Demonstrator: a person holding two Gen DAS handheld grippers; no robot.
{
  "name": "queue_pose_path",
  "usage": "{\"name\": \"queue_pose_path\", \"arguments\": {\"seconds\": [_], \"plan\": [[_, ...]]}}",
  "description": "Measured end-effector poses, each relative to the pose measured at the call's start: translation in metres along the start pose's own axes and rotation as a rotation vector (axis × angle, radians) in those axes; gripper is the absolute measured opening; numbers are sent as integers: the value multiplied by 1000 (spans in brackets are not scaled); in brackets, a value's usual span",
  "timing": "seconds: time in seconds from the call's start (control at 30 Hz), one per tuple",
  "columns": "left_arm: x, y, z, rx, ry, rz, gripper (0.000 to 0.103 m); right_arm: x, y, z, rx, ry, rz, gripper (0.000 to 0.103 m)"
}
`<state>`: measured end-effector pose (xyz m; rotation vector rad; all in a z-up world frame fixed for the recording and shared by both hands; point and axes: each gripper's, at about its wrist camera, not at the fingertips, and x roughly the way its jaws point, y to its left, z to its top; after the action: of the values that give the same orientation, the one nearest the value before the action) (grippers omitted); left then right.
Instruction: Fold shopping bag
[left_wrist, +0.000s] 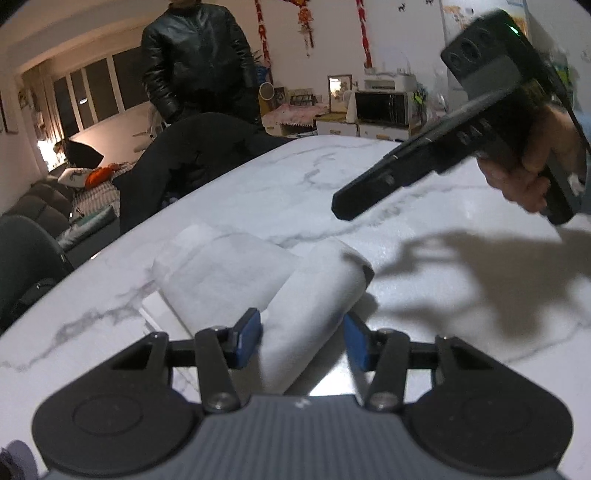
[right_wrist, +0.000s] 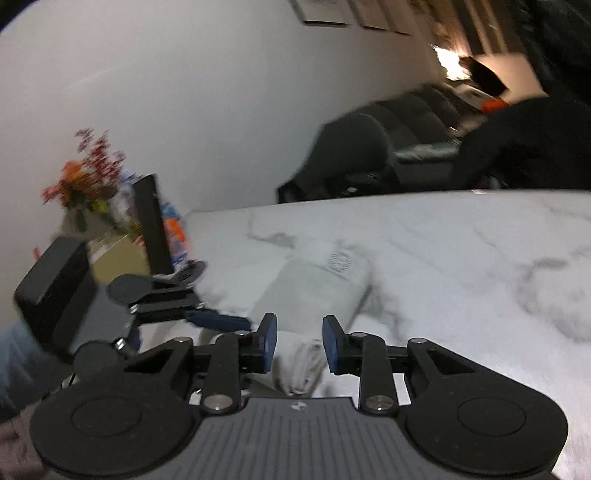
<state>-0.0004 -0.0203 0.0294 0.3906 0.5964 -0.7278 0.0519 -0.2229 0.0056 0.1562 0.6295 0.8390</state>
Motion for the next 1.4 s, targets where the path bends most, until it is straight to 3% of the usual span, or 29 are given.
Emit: {"name": "queue_pose_path", "arguments": {"seconds": [0.43, 0.57, 0.73, 0.9, 1.13, 1.4], "plan": [[3, 16, -4, 6, -10, -60, 46, 28, 15, -8, -291, 79, 93, 27], [1, 23, -9, 17, -22, -98, 46, 33, 26, -10, -459, 128, 90, 27], [4, 34, -13, 1, -38, -133, 46, 43, 50, -16, -705, 209, 61, 47], [6, 47, -16, -43, -47, -179, 46, 54, 66, -26, -892, 267, -8, 50], [10, 63, -22, -121, -77, -228, 46, 69, 48, -18, -805, 254, -1, 49], [3, 53, -25, -91, -98, -174, 49, 71, 28, -9, -676, 255, 58, 49]]}}
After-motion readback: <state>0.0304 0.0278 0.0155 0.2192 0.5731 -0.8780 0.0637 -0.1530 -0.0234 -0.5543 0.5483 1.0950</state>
